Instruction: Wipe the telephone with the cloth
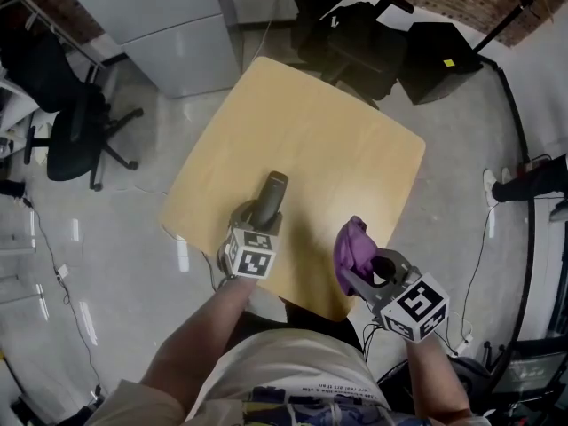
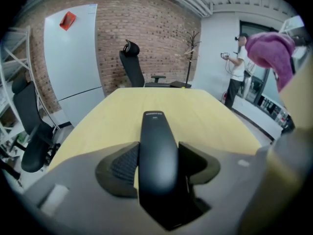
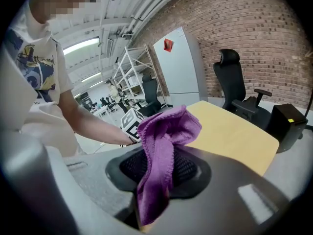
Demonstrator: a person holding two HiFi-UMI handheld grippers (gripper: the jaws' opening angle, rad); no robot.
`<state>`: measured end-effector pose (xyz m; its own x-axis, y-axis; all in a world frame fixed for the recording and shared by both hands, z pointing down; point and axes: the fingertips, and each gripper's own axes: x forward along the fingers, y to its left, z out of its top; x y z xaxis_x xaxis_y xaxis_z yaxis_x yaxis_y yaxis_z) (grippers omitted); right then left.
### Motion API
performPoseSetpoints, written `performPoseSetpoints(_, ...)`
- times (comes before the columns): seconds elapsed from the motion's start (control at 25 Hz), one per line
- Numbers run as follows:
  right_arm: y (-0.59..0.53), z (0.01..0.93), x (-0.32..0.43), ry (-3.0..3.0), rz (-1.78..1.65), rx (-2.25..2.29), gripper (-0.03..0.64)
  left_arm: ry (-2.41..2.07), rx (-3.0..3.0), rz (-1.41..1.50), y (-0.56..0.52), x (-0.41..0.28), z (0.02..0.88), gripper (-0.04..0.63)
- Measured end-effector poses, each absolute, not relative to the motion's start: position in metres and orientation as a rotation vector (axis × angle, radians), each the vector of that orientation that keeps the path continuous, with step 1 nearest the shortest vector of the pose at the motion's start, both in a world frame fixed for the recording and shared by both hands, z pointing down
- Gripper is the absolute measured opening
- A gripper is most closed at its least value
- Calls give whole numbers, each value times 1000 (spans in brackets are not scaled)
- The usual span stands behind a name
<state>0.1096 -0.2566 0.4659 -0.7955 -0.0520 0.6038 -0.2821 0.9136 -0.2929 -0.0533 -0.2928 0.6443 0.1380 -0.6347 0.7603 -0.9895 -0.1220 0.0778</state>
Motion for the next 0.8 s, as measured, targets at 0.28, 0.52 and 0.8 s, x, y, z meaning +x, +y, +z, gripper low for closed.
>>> performPoseSetpoints(0.28, -259, 465, 104, -2475, 486, 233, 109, -1558, 1859, 760, -293, -56, 632, 256)
performPoseSetpoints(0.52, -267, 453, 96, -2511, 432, 255, 109, -1570, 1968, 685, -291, -50, 595, 256)
performPoseSetpoints(0.8, -269, 407, 60, -2626, 328, 262, 109, -1537, 2152, 617, -264, -39, 521, 256)
